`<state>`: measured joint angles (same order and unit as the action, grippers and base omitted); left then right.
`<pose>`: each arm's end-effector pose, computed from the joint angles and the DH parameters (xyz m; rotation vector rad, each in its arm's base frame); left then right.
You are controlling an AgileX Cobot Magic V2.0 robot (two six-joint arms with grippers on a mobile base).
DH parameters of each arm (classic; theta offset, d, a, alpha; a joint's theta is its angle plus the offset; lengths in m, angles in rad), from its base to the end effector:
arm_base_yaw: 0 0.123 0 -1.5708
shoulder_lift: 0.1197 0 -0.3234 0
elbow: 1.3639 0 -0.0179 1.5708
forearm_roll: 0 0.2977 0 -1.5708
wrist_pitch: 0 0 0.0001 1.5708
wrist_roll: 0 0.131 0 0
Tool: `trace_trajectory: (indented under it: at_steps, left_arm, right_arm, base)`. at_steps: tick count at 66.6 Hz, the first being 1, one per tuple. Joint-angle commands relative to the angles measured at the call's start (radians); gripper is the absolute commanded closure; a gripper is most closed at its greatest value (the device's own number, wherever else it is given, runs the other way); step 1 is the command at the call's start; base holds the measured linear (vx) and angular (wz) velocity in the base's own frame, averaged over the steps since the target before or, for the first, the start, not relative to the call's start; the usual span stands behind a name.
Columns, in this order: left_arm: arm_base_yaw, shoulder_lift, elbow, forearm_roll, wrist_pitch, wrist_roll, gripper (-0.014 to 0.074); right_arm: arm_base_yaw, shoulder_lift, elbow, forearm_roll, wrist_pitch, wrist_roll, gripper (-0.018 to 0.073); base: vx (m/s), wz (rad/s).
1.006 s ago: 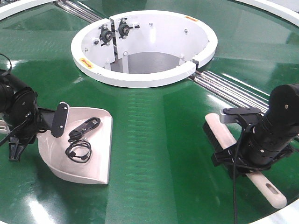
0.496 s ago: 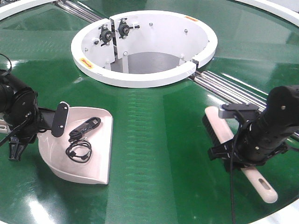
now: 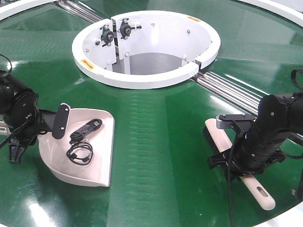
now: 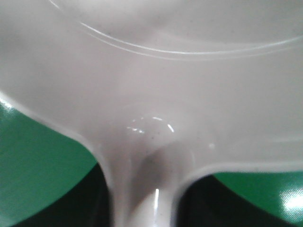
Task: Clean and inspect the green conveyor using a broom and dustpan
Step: 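Lower the brush onto the conveyor with the right gripper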
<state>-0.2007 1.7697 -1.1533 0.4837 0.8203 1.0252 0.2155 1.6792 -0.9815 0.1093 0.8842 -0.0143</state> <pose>0.4024 -0.0364 0.1769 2.0833 2.1916 0.6788 0.3273 0.0830 0.1519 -0.2511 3.0610 0.1450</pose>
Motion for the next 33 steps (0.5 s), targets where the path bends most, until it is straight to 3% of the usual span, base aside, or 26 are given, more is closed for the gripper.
trace_trajectory:
  at_steps: [1, 15, 33]
  left_arm:
    - [-0.006, -0.042, -0.026, 0.049, 0.007, 0.001, 0.0584]
    - [-0.006, -0.042, -0.026, 0.066, 0.026, 0.001, 0.0503]
    - [-0.006, -0.042, -0.026, 0.062, 0.035, 0.001, 0.0312]
  right_arm:
    - [-0.004, -0.034, -0.023, -0.001, -0.006, -0.006, 0.0403]
    - [-0.004, -0.034, -0.023, -0.003, -0.005, -0.006, 0.0263]
    - [-0.004, -0.034, -0.023, -0.003, 0.003, -0.013, 0.0161]
  base:
    - [0.00, 0.00]
    - [0.00, 0.00]
    - [0.00, 0.00]
